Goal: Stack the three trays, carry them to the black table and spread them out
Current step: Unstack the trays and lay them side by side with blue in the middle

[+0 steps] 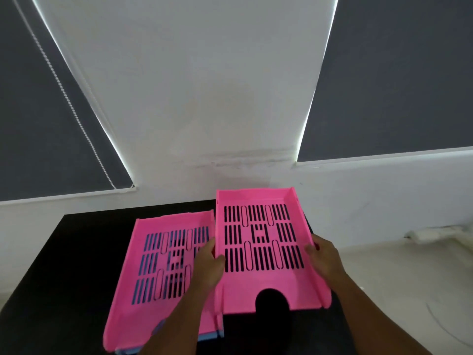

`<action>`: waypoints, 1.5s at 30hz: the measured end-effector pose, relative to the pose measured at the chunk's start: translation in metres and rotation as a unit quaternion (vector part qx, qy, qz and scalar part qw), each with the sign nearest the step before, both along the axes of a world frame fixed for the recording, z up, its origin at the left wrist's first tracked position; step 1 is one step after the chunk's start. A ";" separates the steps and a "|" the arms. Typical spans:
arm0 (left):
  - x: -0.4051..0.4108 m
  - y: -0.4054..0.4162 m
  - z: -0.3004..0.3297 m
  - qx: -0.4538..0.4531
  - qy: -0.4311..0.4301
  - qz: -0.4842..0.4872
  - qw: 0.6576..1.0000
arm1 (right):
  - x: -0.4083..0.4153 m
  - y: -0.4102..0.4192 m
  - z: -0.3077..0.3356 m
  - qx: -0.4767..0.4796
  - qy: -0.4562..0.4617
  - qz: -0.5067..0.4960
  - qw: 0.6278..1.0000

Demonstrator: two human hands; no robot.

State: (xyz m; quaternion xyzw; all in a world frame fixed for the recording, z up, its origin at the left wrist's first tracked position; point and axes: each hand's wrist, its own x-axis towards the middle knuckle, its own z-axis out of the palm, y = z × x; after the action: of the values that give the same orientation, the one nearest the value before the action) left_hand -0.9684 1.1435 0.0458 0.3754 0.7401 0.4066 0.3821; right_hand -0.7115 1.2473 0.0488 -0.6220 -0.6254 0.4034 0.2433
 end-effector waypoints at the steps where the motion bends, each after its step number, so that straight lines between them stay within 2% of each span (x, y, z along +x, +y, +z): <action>1: 0.012 0.006 -0.002 0.002 -0.003 -0.005 1.000 | 0.011 0.004 -0.001 0.003 -0.011 -0.004 1.000; 6: 0.048 0.021 -0.029 -0.057 -0.004 -0.006 0.998 | 0.045 0.014 -0.023 -0.018 -0.053 0.001 0.998; 11: 0.065 0.016 -0.060 -0.134 0.015 0.029 0.990 | 0.047 0.015 -0.049 -0.028 -0.053 0.021 0.998; 14: 0.075 0.012 -0.057 -0.150 0.026 0.029 0.988 | 0.048 0.013 -0.059 -0.047 -0.056 0.026 0.997; 23: 0.071 0.022 -0.089 -0.176 -0.020 0.030 0.984 | 0.046 0.018 -0.075 -0.117 -0.016 0.011 0.993; 27: 0.075 0.030 -0.061 -0.143 -0.032 0.044 0.988 | 0.042 0.022 -0.071 -0.113 -0.017 -0.005 0.993; 31: 0.067 0.039 -0.053 -0.107 -0.056 0.053 0.991 | 0.034 0.032 -0.059 -0.066 -0.037 -0.024 0.997; 36: 0.063 0.054 -0.022 -0.029 -0.061 0.101 0.993 | 0.005 0.044 -0.037 -0.015 -0.007 -0.048 0.999; 45: -0.007 0.026 0.003 0.014 0.040 0.114 0.993 | -0.077 0.021 -0.030 0.018 0.023 -0.002 1.000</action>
State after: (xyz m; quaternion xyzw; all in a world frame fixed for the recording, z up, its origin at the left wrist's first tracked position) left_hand -0.9757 1.1692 0.0488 0.3097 0.7873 0.4424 0.2975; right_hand -0.7881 1.2685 0.0190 -0.6094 -0.6254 0.4058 0.2698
